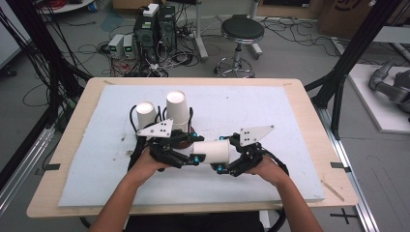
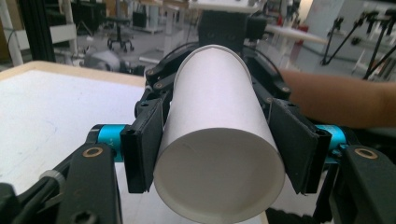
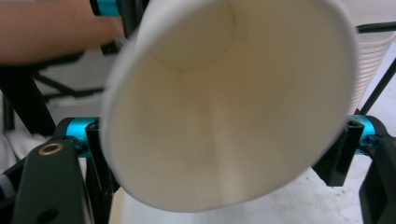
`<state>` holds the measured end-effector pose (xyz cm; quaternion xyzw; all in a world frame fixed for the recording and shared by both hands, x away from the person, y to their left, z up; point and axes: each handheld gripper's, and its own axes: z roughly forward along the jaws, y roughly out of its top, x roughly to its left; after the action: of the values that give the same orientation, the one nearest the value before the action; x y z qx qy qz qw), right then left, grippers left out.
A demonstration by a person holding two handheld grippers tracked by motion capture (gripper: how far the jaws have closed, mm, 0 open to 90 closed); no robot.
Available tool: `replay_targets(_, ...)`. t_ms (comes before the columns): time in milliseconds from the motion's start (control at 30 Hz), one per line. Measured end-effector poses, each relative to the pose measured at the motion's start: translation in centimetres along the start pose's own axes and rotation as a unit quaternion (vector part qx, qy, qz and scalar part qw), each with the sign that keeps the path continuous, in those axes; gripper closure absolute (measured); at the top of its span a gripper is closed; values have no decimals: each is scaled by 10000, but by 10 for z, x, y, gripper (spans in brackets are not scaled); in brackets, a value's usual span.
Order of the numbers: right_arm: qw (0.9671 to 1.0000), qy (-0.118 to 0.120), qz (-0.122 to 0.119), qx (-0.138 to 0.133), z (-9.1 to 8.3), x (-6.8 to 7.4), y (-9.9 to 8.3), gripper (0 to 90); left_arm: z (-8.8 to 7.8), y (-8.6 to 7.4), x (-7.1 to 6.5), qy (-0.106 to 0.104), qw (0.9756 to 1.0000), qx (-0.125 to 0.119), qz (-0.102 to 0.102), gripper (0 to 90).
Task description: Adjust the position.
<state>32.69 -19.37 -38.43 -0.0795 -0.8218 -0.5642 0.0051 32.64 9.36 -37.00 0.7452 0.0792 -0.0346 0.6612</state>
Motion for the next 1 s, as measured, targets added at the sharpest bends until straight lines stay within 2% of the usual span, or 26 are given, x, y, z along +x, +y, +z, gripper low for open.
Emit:
replay_targets(133, 9997, 180, 64, -154, -4, -3, -2, 280, -1, -5, 2, -32, 9998, -167, -109, 374)
replay_targets(200, 9996, 238, 12, -168, -5, -3, -1, 313, 0, -6, 2, -32, 9998, -180, -115, 378)
replay_targets(400, 9995, 298, -60, 1, -6, -6, -2, 364, 1, -8, 2, 5, 10000, 25, -71, 382)
replay_targets(500, 9995, 303, -106, 56, -6, -5, -2, 385, 1, -9, 1, 25, 9999, 152, -35, 380)
replay_targets(567, 9994, 298, -135, 111, -5, -4, -3, 394, 3, -8, 0, 169, 9991, 392, 29, 358)
replay_targets(633, 9994, 212, -169, 204, -4, -4, -3, 394, 5, -7, -3, 372, 9967, 690, 229, 325)
replay_targets(667, 9993, 203, -149, 284, -3, -3, -3, 394, 6, -6, -4, 448, 9956, 786, 262, 302)
replay_targets(700, 9991, 194, -181, 317, -3, -4, -3, 393, 6, -5, -4, 456, 9949, 852, 307, 298)
replay_targets(867, 9986, 204, -119, 479, -2, -4, -3, 394, 6, -7, -3, 332, 9938, 1009, 330, 353)
replay_targets(933, 9985, 218, -101, 488, -2, -4, -3, 383, 6, -9, -2, 275, 9946, 967, 274, 359)
replay_targets(1000, 9989, 243, 36, 402, -3, -4, -2, 360, 5, -11, -1, 202, 9959, 866, 194, 365)
